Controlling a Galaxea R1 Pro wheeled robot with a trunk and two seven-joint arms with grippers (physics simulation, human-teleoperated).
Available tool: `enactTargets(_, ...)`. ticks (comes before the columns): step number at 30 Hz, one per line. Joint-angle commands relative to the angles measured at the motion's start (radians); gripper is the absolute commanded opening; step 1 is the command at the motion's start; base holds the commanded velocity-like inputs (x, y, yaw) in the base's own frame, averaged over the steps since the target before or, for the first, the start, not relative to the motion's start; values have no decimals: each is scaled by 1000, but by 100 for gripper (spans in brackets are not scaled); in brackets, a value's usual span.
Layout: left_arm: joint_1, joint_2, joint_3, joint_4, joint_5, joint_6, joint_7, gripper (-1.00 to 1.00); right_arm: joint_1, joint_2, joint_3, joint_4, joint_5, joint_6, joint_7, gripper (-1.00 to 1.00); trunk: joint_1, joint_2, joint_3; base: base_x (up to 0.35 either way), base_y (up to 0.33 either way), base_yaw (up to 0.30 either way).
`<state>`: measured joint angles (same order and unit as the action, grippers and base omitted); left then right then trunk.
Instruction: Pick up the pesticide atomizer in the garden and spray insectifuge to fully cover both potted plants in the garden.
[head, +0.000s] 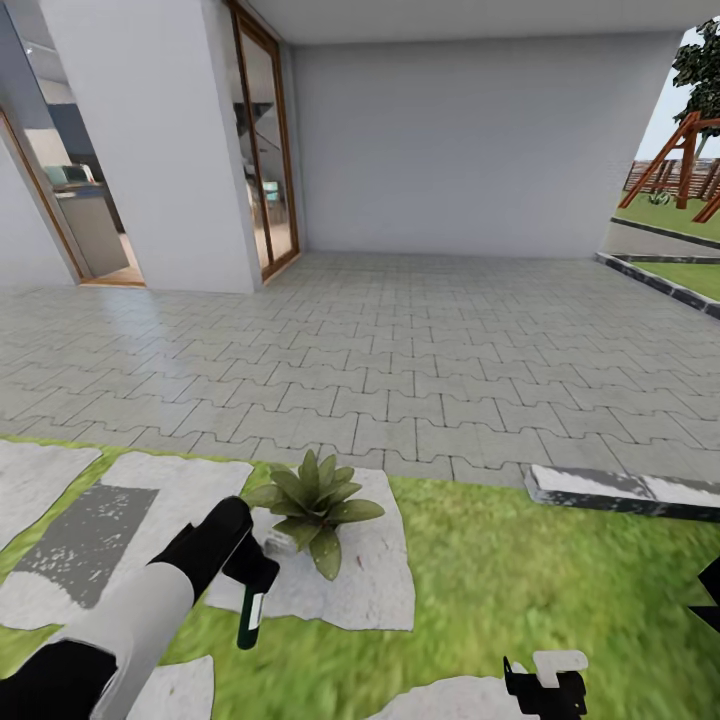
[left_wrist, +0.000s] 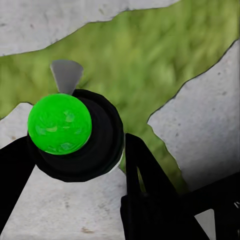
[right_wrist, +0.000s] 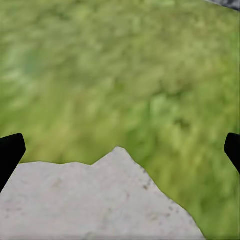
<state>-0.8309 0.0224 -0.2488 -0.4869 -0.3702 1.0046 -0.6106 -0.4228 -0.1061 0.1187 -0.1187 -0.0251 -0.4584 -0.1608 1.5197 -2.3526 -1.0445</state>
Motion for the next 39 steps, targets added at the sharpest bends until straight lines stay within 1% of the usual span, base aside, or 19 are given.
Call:
enactTargets(1, 2, 0, -6, -1, -10, -1, -10, -100, -1, 0, 9, 1, -3, -2, -6, 100, 0, 0, -1, 0, 0, 0)
enactTargets(4, 12, 0, -10, 7, -11, -6, -8, -100, -1, 0, 9, 1, -3, -2, -6, 100, 0, 0, -1, 0, 0, 0)
enactTargets(7, 46, 1, -10, 5, -12, -8, -10, -100, -1, 0, 9, 1, -3, -2, -6, 100, 0, 0, -1, 0, 0, 0)
enactTargets(10, 52, 1, -8, -2, -13, -9, -12, -100, -1, 0, 9, 1, -3, -2, -6, 100, 0, 0, -1, 0, 0, 0)
enactTargets(15, 39, -7, -8, -5, -12, -7, -13, -100, -1, -1, 9, 1, -3, -2, -6, 100, 0, 0, -1, 0, 0, 0)
enactTargets(20, 0, -10, -8, -7, -13, -2, -13, -100, -1, -1, 9, 1, -3, -2, -6, 100, 0, 0, -1, 0, 0, 0)
enactTargets(25, 5, -13, -12, -1, -11, -6, -10, -100, -1, -1, 9, 1, -3, -2, -6, 100, 0, 0, -1, 0, 0, 0)
enactTargets(32, 39, -28, -12, 13, -4, -7, -13, -100, -1, -1, 9, 1, -3, -2, -6, 100, 0, 0, -1, 0, 0, 0)
enactTargets(34, 48, -30, -11, 14, -3, -7, -14, -100, -1, -1, 9, 1, -3, -2, -6, 100, 0, 0, -1, 0, 0, 0)
enactTargets(36, 69, -31, -13, 7, -4, -8, -11, -100, -1, -1, 9, 1, -3, -2, -6, 100, 0, 0, -1, 0, 0, 0)
enactTargets(39, 76, -30, -12, -2, -8, -8, -8, -100, -1, -1, 9, 1, -3, -2, -6, 100, 0, 0, -1, 0, 0, 0)
